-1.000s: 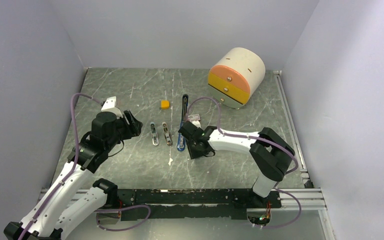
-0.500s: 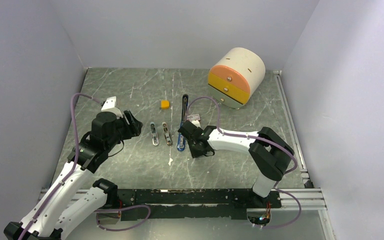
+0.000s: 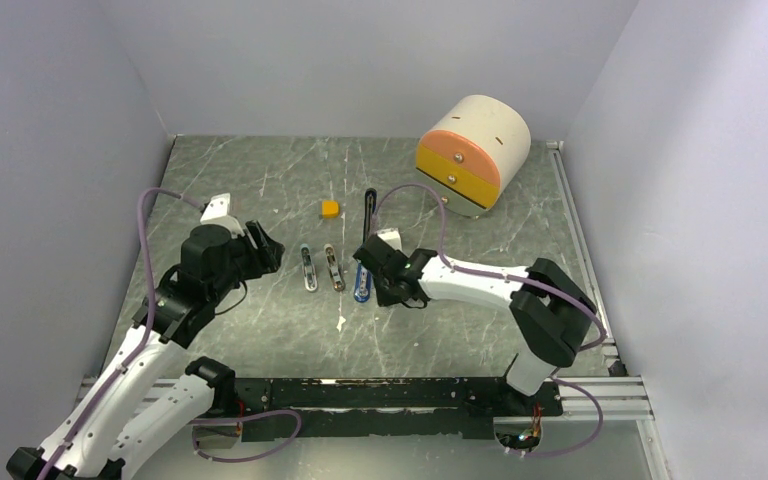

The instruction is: Load the staples into the stapler

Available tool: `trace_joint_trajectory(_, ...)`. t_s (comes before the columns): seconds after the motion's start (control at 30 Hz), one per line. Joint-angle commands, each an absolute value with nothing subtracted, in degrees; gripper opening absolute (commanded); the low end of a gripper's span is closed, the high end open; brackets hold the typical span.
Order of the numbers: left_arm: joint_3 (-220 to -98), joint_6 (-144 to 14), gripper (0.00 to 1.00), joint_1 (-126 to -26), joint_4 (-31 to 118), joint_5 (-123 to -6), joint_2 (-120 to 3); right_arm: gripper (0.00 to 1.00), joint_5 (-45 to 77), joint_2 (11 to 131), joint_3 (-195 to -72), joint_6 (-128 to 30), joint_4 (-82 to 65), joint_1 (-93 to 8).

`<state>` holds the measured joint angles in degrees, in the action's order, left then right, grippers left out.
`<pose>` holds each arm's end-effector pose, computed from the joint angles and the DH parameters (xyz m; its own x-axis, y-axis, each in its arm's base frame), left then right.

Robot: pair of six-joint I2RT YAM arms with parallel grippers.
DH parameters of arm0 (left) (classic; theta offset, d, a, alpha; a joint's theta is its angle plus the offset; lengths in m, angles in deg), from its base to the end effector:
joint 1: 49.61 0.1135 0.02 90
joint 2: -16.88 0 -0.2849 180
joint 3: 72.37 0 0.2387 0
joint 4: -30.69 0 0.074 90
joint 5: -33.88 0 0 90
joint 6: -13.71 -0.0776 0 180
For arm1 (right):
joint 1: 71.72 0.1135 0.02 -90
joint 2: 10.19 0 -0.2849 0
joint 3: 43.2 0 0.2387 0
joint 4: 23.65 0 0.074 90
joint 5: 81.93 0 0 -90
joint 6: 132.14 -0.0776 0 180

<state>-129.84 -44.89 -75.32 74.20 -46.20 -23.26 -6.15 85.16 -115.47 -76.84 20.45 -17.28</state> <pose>0.1545 -0.0596 0.3019 -0.4894 -0.3340 -0.8056 0.0387 0.9145 -0.4027 0.2039 0.2525 0.1660 -0.8581 -0.2514 -0.4478 -0.2976 0.9541 0.0346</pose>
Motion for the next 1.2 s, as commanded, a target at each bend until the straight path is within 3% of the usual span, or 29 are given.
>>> trace_joint_trajectory(0.0, -131.4, -44.7, 0.62, -75.4, 73.9, -44.3, -21.8, 0.19, -8.9, 81.7, -118.8, -80.3, 14.0, -15.8)
trace_joint_trajectory(0.57, -133.4, -46.5, 0.62, -75.4, 84.0, -36.2, -15.3, 0.19, -19.0, 100.2, -143.2, -80.4, 11.5, -9.9)
trace_joint_trajectory(1.17, -132.8, -47.7, 0.63, -75.4, 84.0, -36.0, -14.2, 0.19, -22.4, 112.4, -153.1, -81.2, 13.8, -7.3)
